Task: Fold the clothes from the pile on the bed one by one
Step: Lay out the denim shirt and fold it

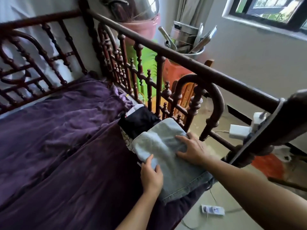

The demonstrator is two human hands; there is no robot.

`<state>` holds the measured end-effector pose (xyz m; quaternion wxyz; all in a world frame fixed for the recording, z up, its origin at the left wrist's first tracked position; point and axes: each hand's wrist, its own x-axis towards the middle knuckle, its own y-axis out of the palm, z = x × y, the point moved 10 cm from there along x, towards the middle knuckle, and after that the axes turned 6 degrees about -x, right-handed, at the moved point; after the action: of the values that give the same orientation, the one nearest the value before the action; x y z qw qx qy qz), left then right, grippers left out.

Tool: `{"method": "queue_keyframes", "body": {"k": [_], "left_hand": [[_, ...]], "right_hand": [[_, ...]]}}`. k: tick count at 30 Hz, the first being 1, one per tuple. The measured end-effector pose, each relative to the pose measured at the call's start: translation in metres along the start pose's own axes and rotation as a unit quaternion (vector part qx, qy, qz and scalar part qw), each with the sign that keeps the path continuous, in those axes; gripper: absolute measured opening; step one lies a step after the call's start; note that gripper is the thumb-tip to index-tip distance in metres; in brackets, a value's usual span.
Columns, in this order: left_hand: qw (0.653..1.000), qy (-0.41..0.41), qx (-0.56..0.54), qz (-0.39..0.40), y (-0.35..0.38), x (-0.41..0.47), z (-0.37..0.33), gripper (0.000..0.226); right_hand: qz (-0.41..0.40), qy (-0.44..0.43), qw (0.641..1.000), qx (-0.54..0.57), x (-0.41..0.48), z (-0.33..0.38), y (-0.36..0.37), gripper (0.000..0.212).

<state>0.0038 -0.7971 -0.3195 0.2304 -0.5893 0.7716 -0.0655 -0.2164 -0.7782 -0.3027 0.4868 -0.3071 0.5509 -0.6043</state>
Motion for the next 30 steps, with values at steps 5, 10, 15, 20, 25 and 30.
{"method": "queue_keyframes", "body": {"k": [5, 10, 15, 20, 25, 30], "left_hand": [[0.991, -0.057, 0.042, 0.115, 0.052, 0.051, 0.036, 0.065], [0.931, 0.021, 0.358, 0.068, 0.045, 0.096, 0.055, 0.093], [0.842, 0.097, 0.493, 0.196, 0.069, 0.134, 0.086, 0.091], [0.849, 0.050, 0.462, 0.252, 0.073, 0.152, 0.102, 0.091], [0.873, 0.055, 0.443, 0.196, 0.053, 0.137, 0.073, 0.067], [0.902, 0.001, 0.409, 0.138, 0.004, 0.082, 0.073, 0.035]], "right_hand": [[0.067, 0.013, 0.996, -0.054, 0.066, -0.032, 0.049, 0.075], [0.108, -0.030, 0.985, -0.135, 0.074, -0.041, 0.109, 0.083], [0.135, -0.019, 0.981, -0.138, 0.066, -0.052, 0.160, 0.085], [0.167, -0.020, 0.973, -0.157, 0.075, -0.051, 0.171, 0.086], [0.201, -0.017, 0.960, -0.195, 0.070, -0.037, 0.147, 0.080], [0.112, -0.088, 0.974, -0.176, 0.059, 0.018, 0.099, 0.043]]}}
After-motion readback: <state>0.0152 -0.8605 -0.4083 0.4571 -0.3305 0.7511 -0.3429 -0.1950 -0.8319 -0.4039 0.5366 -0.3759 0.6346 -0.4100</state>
